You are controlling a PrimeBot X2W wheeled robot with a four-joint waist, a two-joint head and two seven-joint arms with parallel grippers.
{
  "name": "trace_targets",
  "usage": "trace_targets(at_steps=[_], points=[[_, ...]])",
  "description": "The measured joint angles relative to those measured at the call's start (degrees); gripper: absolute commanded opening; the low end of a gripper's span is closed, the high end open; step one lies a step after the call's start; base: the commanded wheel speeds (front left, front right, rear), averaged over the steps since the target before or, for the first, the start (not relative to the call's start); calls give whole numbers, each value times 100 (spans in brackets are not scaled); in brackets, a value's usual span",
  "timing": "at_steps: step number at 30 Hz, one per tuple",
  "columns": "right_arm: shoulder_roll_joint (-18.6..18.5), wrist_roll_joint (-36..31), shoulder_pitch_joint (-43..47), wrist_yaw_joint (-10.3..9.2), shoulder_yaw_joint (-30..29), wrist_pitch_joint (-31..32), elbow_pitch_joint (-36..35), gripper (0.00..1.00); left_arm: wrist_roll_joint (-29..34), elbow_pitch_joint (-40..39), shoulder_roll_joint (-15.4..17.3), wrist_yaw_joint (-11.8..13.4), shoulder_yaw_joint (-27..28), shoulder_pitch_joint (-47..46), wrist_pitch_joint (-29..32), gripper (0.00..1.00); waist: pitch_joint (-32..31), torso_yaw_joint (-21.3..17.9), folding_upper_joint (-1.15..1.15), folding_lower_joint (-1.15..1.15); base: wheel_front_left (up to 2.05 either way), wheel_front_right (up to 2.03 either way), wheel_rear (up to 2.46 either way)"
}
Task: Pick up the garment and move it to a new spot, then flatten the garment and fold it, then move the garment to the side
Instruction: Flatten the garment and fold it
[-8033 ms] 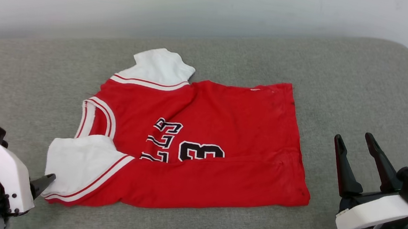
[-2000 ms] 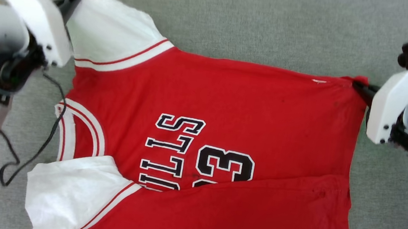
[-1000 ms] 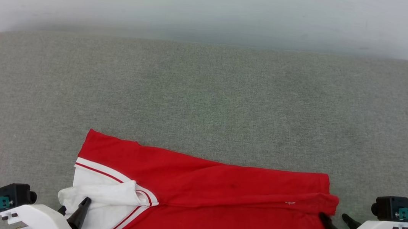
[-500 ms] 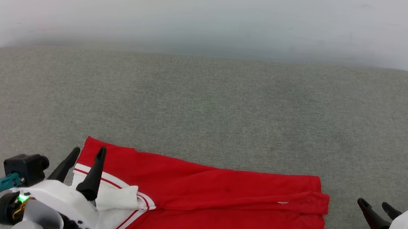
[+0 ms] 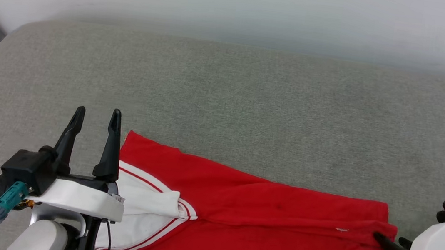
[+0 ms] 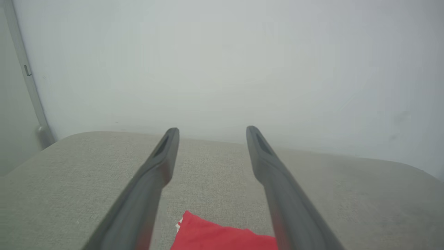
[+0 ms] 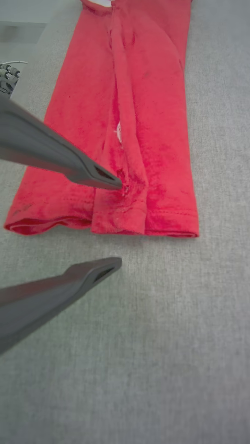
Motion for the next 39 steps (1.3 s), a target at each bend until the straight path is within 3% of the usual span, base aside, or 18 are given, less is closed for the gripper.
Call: trace_targets(at_steps=[9,11,12,13,28,34,39], points=[[45,243,-211,0,131,-4,679,100,601,-193,-320,-210,382,190,-7,100,252,403,0,0,0,0,0],[12,313,-240,0,169,-3,772,31,670,-169,-376,-264,415,222,-7,100,267,441,0,0,0,0,0],[-8,339,-258,-1,196,-2,810,4,706,-134,-389,-300,422,244,-7,100,262,450,0,0,0,0,0],[-31,367,-272,-2,227,-9,831,0,732,-116,-416,-311,438,260,-7,100,252,454,0,-1,0,0,0],[-363,589,-316,0,832,-394,781,0,792,337,-386,-455,526,690,3,100,-330,118,0,0,0,0,0],[-624,559,-246,1,448,-408,879,0,756,321,-364,-412,512,812,40,100,-573,-106,0,0,0,0,0],[-859,448,-210,1,-252,-326,920,0,749,294,-346,-398,491,873,56,100,-702,-227,0,0,0,0,0]])
